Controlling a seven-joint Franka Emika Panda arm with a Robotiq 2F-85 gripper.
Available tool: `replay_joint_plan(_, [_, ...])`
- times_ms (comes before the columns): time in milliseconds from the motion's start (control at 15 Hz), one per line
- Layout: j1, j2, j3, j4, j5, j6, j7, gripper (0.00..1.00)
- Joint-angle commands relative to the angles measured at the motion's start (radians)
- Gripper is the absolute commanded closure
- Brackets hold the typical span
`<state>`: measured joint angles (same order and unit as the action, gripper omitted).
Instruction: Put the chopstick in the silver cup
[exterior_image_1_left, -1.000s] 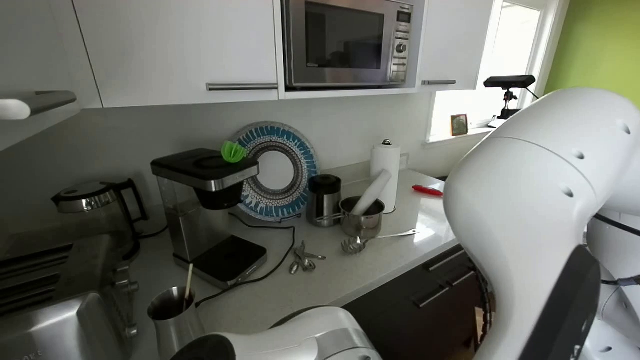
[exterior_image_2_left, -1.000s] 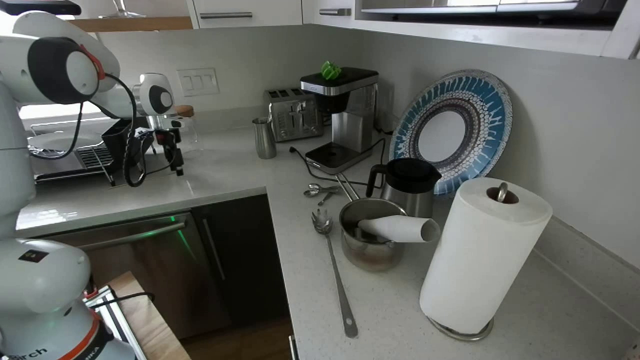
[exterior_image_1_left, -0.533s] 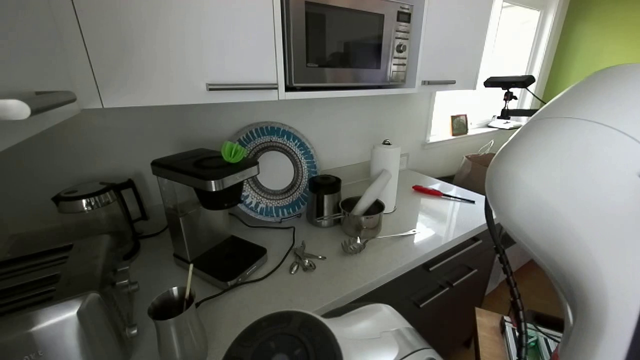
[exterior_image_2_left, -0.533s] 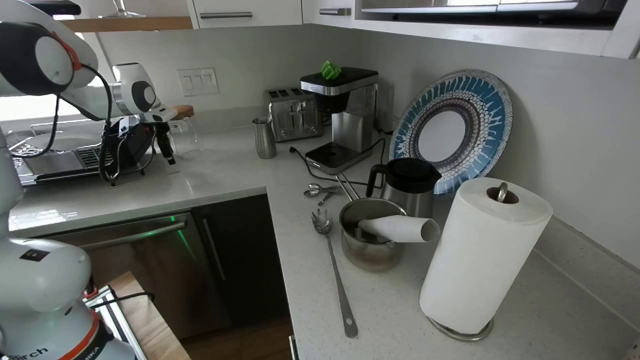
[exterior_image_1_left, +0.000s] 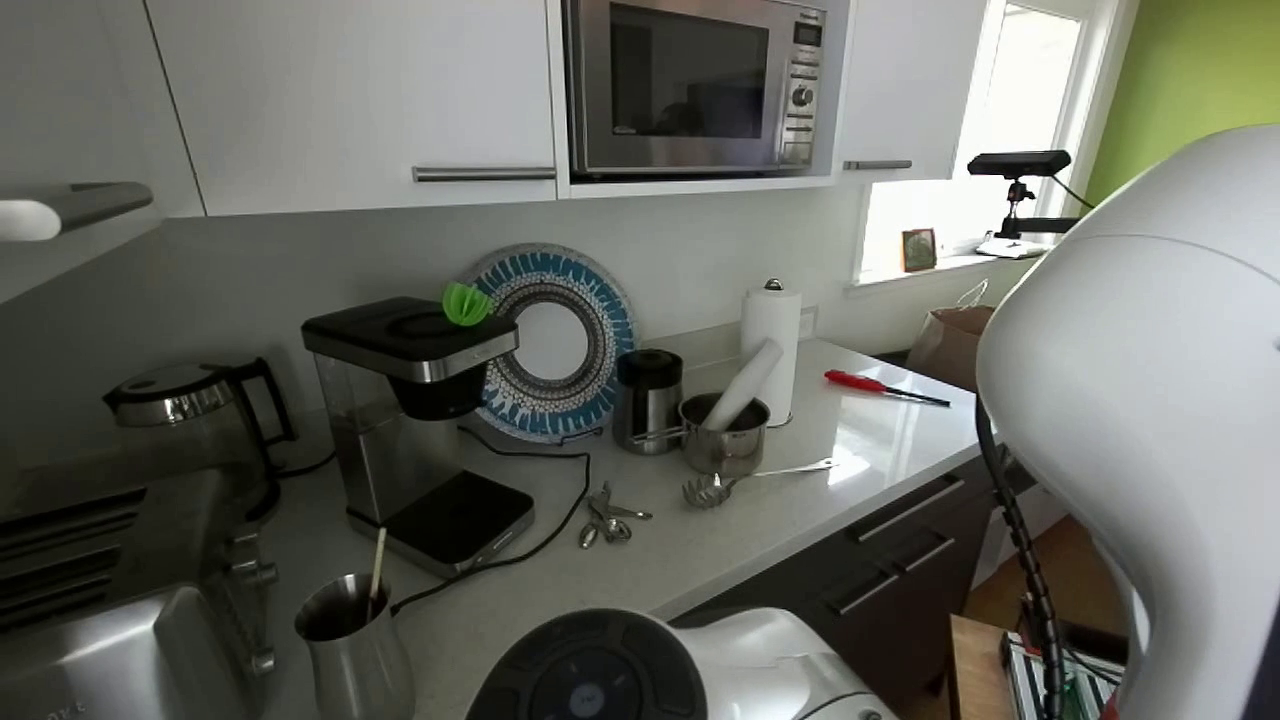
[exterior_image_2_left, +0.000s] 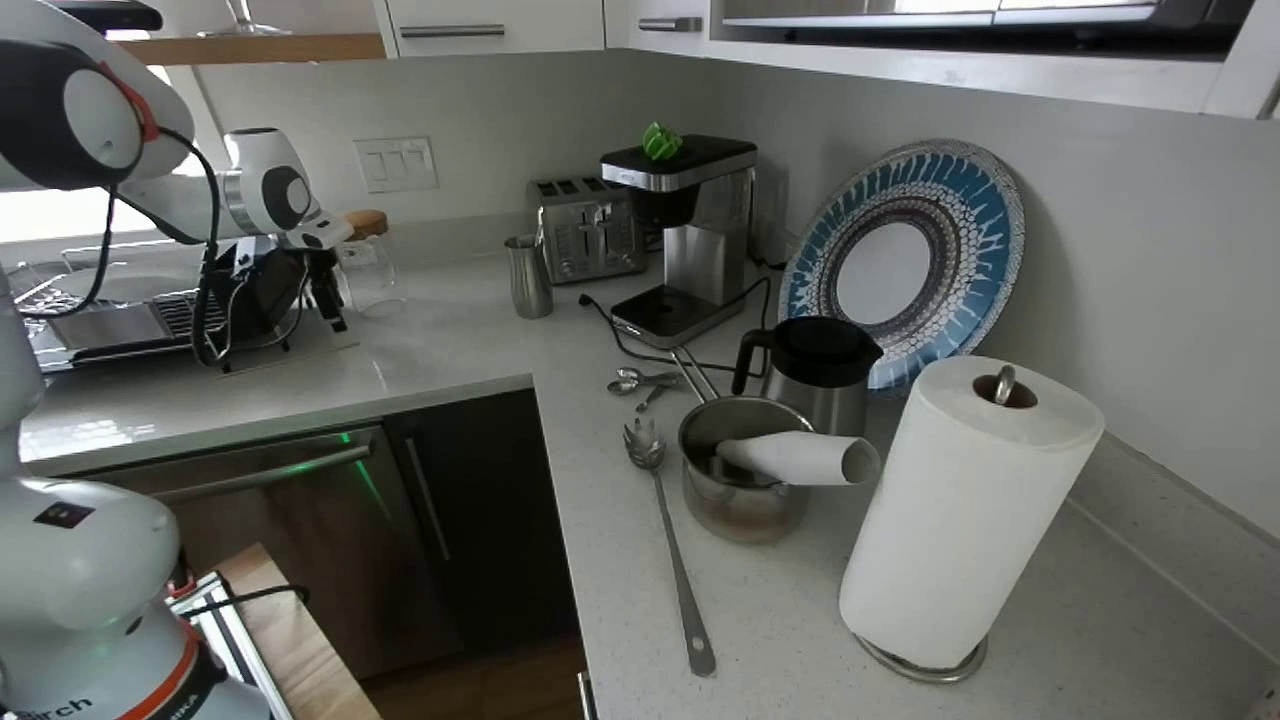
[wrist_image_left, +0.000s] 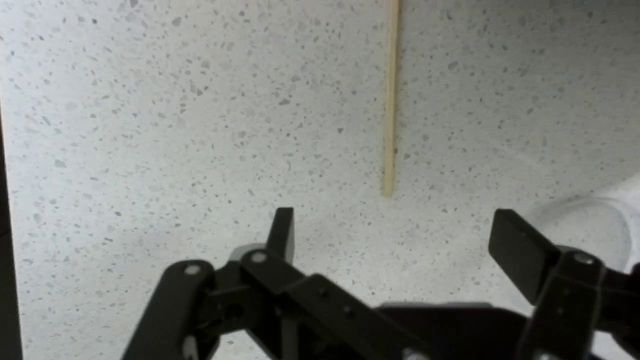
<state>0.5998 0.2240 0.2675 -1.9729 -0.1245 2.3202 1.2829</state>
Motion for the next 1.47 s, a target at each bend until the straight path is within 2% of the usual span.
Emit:
replay_joint_plan(0, [-0.036, 0.087, 0.025, 0.081, 0.044, -0.059, -0.099, 0.0])
replay_joint_plan(133, [-0.037, 0.117, 0.017, 0.107, 0.037, -0.062, -0.105, 0.01])
replay_joint_plan(333, [-0.009, 0.15, 0.002, 0.146, -0.012, -0.077, -0.064, 0.15])
replay_joint_plan(467, [0.022, 0.158, -0.009, 0.157, -0.059, -0.071, -0.026, 0.18])
replay_joint_plan(533, [0.03, 0.163, -0.012, 0.164, -0.073, -0.072, -0.018, 0.26])
replay_joint_plan(667, [0.043, 0.161, -0.009, 0.163, -0.077, -0.083, -0.005, 0.25])
replay_joint_plan(733, [0.051, 0.152, -0.011, 0.154, -0.081, -0.087, 0.007, 0.31])
replay_joint_plan(800, [0.054, 0.144, -0.014, 0.148, -0.081, -0.092, 0.015, 0.28])
replay_joint_plan(1000, [0.048, 0.127, -0.024, 0.123, -0.074, -0.079, 0.059, 0.38])
replay_joint_plan(1067, [0.044, 0.129, -0.023, 0.12, -0.064, -0.068, 0.07, 0.46])
replay_joint_plan(1133, [0.037, 0.135, -0.019, 0.121, -0.048, -0.058, 0.074, 0.4])
replay_joint_plan(1400, [0.018, 0.152, -0.016, 0.117, -0.018, -0.041, 0.088, 0.42])
